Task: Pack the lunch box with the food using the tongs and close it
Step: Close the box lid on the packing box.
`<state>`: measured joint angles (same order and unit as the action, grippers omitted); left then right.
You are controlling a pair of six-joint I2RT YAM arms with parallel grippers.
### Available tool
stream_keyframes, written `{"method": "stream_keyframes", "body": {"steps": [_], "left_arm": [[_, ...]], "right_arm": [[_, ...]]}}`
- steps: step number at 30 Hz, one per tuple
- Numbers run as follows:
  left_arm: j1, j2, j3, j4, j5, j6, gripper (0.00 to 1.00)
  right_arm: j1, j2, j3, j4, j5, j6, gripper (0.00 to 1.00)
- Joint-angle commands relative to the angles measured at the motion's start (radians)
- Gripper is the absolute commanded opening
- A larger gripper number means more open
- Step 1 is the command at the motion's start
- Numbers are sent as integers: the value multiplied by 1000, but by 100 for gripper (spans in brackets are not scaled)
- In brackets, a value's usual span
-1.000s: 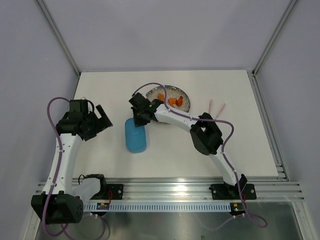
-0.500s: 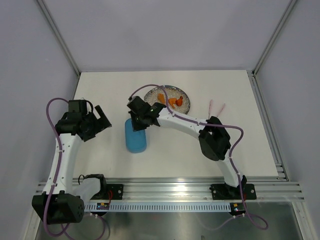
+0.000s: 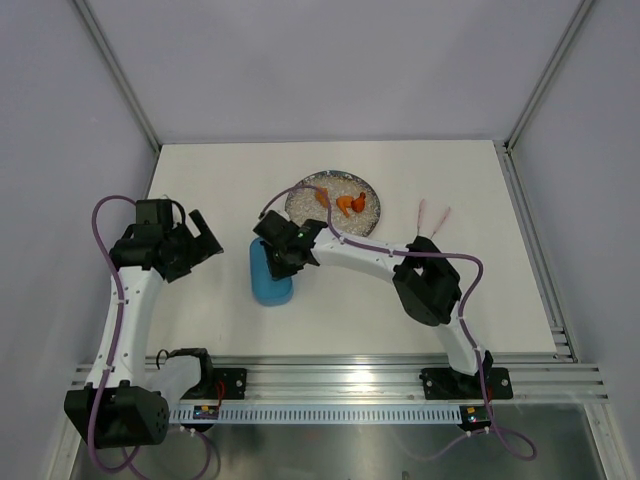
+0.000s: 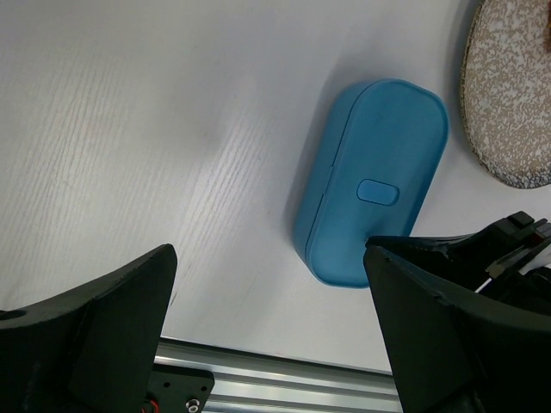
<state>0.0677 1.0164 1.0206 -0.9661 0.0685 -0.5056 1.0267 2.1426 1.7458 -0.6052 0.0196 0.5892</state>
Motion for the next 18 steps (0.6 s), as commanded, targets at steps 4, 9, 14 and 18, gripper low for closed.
{"method": "stream_keyframes", "body": {"steps": [4,9,14,18], "left_arm": [[6,-6,-10,55,20,-11,95],[4,-4,-11,52,19,-10,95],[6,-1,-31,66,39,-14,95],[4,4,-39,72,53,-14,95]], "right_arm": [[-56,-46,161,-45,80,-40,4],[-102,31,276,-74,59,-49,6],[-116,166,369,-93,22,-48,7],[-116,249,359,-102,-1,-22,7]]}}
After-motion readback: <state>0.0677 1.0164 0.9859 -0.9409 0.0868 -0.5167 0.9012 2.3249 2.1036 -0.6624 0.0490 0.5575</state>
